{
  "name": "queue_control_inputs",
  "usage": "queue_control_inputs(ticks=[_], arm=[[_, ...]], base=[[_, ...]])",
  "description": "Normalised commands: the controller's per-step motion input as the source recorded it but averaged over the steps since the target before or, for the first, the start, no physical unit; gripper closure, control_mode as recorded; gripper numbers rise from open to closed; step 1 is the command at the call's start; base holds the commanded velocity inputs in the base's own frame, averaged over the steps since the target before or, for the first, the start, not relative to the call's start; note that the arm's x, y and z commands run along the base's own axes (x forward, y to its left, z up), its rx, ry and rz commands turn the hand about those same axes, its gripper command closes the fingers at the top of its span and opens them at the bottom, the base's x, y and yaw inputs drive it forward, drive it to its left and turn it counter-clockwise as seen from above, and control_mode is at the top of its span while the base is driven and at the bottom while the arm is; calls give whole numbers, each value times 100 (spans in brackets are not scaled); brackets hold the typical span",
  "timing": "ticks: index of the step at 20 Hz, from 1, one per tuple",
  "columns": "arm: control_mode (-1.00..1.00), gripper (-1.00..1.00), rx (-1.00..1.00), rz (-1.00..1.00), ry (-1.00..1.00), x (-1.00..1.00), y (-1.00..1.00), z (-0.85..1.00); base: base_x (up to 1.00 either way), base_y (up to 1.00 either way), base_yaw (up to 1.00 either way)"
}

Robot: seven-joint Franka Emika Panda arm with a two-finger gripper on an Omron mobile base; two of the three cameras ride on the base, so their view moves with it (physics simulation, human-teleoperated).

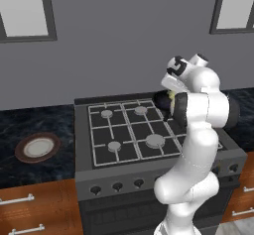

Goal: Pick up the butter stick and place it in the pan. Then turn on the burner for the pan.

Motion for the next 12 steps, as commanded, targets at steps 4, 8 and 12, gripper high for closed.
queue_control_inputs(ticks=[4,8,12], arm=[[-100,100,0,0,17,64,-44,-28],[-100,100,0,0,15,66,-34,-37],[-100,100,0,0,11,50,-27,-48]], base=[[0,0,0],[0,0,0],[0,0,0]])
